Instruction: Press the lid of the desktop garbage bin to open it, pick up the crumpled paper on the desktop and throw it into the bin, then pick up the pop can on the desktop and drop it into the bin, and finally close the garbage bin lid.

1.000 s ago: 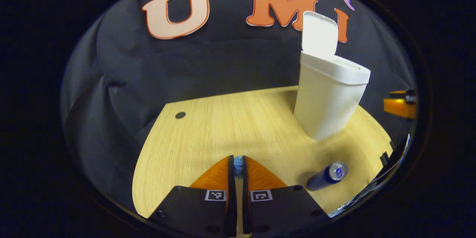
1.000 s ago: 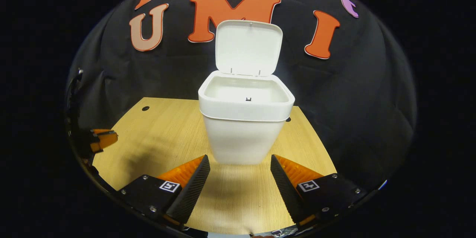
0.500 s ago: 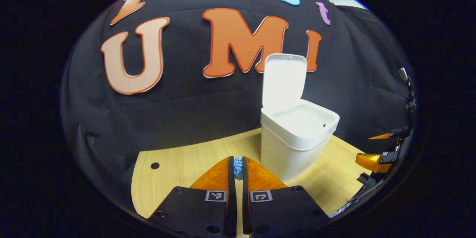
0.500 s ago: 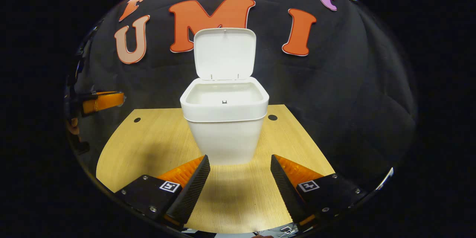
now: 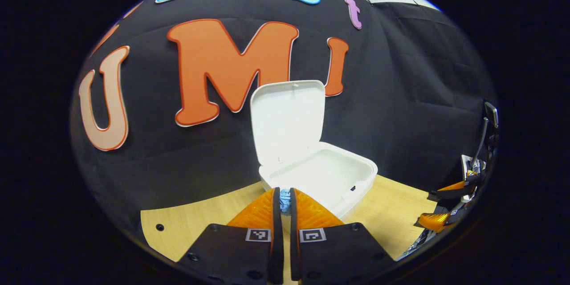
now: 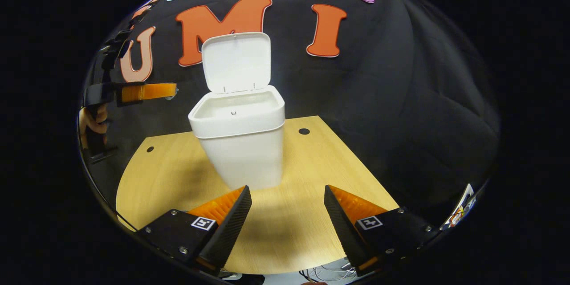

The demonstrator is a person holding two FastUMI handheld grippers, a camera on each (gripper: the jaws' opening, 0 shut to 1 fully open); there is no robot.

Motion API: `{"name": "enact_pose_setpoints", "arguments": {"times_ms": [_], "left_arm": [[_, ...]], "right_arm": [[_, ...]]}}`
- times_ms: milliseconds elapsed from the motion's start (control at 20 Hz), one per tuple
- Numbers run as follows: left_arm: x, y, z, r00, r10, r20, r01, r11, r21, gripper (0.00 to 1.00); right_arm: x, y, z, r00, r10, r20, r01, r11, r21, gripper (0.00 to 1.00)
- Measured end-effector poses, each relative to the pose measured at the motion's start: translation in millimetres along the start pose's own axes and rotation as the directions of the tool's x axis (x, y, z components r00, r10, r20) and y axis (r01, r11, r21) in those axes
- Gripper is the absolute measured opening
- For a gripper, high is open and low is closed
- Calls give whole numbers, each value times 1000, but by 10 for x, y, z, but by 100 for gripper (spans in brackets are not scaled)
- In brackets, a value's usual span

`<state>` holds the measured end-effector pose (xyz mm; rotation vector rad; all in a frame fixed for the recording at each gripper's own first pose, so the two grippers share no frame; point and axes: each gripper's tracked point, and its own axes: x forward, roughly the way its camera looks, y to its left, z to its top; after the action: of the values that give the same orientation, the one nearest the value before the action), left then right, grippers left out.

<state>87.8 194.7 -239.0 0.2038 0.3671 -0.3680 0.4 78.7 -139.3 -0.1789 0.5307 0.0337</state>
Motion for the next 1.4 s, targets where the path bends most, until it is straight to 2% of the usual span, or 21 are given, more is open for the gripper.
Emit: {"name": "enact_pose_setpoints", "arguments": {"times_ms": [150,250,400,450,500,550,600,750,800,900,1050,1200,1400], "left_arm": [[300,-279,73,997,-73,-21,73,997,-15,9],[603,-393,46,995,-81,-50,81,997,-10,9],[789,-456,-17,993,-96,-70,96,995,-4,11],[821,-470,-24,992,-103,-70,102,995,-12,12],[851,-497,-68,990,-112,-79,111,994,-21,18],[872,-508,-84,990,-115,-84,114,993,-23,18],[870,-518,-107,990,-116,-84,115,993,-25,25],[876,-521,-148,990,-114,-83,112,993,-35,28],[878,-521,-150,990,-117,-78,114,993,-44,37],[816,-526,-136,991,-119,-66,115,992,-60,100],[724,-417,-123,995,-86,-48,83,994,-68,98],[520,-171,-38,1000,-13,-10,13,998,-56,99],[90,149,6,997,67,35,-65,997,-51,97]], "right_arm": [[-14,-124,-62,1000,-22,-17,22,999,28,99],[-16,-207,-100,999,-36,-28,37,998,41,99],[1,-314,-142,998,-57,-41,60,997,57,99],[10,-341,-161,997,-61,-47,64,996,63,99],[18,-365,-172,996,-65,-52,69,995,68,99],[15,-390,-183,996,-70,-55,74,995,73,99],[21,-408,-189,996,-73,-57,77,994,75,99],[43,-426,-211,995,-78,-65,82,994,70,99],[50,-434,-204,995,-82,-63,86,994,66,99],[61,-424,-209,995,-82,-62,86,994,61,99],[56,-347,-186,996,-65,-59,69,996,60,99],[66,-233,-140,998,-45,-47,47,998,42,99],[71,127,-30,999,23,-28,-22,1000,17,99]]}}
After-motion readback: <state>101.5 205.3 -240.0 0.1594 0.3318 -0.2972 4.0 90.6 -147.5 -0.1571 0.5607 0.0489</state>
